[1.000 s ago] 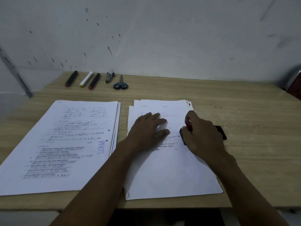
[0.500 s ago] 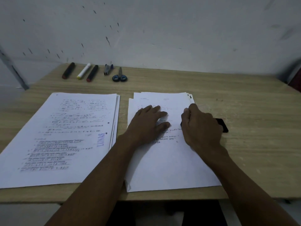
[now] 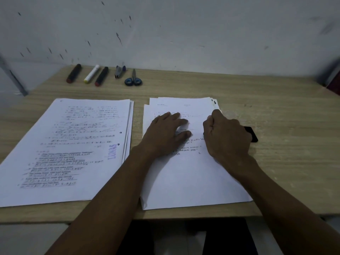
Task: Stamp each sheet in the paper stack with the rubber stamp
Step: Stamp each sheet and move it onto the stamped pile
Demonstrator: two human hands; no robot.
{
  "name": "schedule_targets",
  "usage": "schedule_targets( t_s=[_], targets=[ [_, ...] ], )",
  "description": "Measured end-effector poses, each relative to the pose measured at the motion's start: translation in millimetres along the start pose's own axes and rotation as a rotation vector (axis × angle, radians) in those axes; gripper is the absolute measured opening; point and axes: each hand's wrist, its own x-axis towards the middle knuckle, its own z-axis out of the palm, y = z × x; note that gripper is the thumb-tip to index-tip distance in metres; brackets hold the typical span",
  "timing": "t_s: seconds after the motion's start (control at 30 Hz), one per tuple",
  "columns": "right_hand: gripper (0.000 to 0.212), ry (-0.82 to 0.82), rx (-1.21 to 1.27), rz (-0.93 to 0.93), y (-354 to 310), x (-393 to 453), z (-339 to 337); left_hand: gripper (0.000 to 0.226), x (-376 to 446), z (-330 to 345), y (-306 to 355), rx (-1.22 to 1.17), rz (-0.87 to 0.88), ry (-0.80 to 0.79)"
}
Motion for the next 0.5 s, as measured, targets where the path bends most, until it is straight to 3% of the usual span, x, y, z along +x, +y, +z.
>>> schedule_targets(
  t_s=[0.27,0.4,0.5],
  targets=[
    [0.032,-0.094,0.103,-0.046,6,-1,-9,0.072,-2,-3,4,-0.029,0.013,0.035],
    [0.031,-0.159,0.38,-0.03,15,1,-21,0.066,-4,-6,7,-0.089,0.001,0.059],
    [0.026,-0.062,0.633,0.099,32,11,-25,0.049,-5,-9,5,-0.285,-0.014,0.2]
  ],
)
